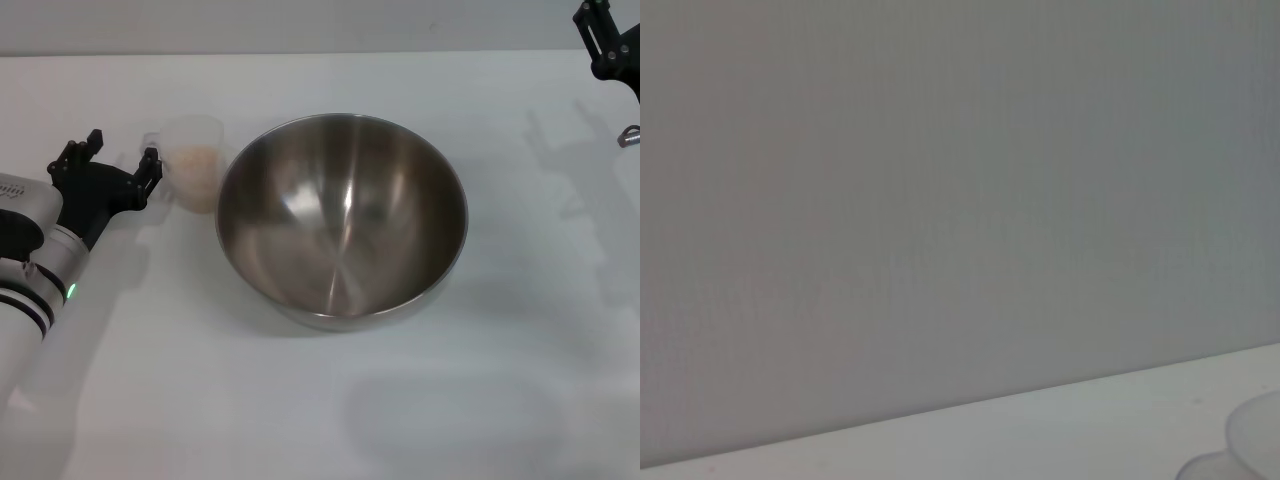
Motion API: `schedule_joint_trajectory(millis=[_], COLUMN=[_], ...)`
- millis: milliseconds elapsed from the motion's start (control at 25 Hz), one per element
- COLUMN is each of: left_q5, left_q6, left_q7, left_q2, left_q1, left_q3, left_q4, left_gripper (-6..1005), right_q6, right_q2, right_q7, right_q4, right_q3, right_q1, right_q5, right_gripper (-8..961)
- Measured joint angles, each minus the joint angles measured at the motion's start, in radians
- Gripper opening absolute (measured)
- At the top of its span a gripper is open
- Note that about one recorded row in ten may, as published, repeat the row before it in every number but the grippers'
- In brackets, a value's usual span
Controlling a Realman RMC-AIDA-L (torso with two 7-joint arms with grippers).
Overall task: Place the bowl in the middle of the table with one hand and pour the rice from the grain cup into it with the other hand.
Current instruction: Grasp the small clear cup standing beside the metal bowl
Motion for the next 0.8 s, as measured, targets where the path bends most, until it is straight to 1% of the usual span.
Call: schedule_joint_trajectory(millis=[200, 360, 560, 800], left_q5=[0.001, 0.006, 0.008, 0.008], left_q6=[0.003, 0.004, 0.004, 0.014], left_q7=[0.000, 0.000, 0.000, 0.000], left_q2=[0.000, 0.000, 0.000, 0.000], left_q1=[0.002, -0.001, -0.002, -0.004], left_q3=[0.000, 0.000, 0.000, 0.001], left_q4=[-0.004, -0.005, -0.007, -0.013], left_gripper=[690, 453, 217, 122], right_q6=[0.004, 0.013, 0.015, 0.015], right_q2=[0.000, -0.001, -0.001, -0.001], right_q7=[0.000, 0.000, 0.000, 0.000], right_q4=[0.002, 0.002, 0.002, 0.004], right_q3=[0.000, 0.000, 0.000, 0.000], right_q1=[0.002, 0.003, 0.003, 0.003], right_q5=[0.000, 0.000, 0.000, 0.000], right_gripper=[655, 655, 655, 654])
